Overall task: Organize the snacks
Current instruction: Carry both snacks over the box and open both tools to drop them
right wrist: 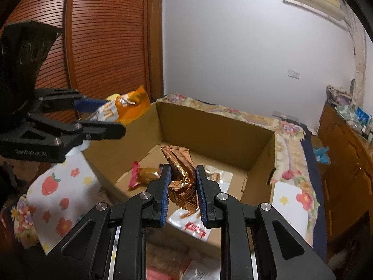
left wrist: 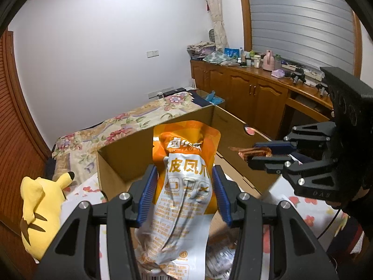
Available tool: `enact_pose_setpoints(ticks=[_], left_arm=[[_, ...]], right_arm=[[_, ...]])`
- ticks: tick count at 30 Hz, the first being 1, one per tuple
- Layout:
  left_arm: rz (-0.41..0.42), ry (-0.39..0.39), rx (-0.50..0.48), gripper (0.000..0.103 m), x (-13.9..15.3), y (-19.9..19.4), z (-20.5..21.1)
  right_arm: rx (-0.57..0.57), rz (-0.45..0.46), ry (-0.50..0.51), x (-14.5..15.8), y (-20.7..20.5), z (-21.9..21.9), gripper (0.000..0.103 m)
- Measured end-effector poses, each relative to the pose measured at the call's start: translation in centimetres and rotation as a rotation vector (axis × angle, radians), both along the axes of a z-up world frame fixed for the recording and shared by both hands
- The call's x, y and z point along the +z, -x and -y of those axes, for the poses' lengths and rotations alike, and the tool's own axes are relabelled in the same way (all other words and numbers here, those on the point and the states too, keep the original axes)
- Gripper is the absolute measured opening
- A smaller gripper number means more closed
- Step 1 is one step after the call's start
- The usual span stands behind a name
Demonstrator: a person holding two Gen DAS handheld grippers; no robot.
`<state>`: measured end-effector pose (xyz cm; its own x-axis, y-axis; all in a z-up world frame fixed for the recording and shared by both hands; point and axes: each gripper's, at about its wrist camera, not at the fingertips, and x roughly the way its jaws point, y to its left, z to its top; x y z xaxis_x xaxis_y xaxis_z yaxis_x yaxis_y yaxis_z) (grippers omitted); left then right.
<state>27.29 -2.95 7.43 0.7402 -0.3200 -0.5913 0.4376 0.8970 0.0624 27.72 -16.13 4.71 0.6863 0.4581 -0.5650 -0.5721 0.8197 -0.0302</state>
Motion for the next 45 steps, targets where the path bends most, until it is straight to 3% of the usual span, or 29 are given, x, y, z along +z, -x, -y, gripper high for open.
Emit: enact_pose_setpoints(ticks=[11, 17, 45], left_arm=[[-0.016, 0.007, 0.017, 0.047, -0.8, -4.6, 0.3], [-0.032, 0.014, 0.017, 0.048, -1.7, -5.4, 0.6], [-0.041, 0.043, 0.074, 0.058, -1.9, -6.2, 0.3]], right_arm=[[-0.001, -0.072, 0.042, -1.9, -3.4, -0.8, 0.02], [-0.017, -0.113, 0.03, -2.7, -4.3, -0.8, 0.026], [-0.028, -0.131, -0.016, -3.3, -1.9, 1.2, 0.035]])
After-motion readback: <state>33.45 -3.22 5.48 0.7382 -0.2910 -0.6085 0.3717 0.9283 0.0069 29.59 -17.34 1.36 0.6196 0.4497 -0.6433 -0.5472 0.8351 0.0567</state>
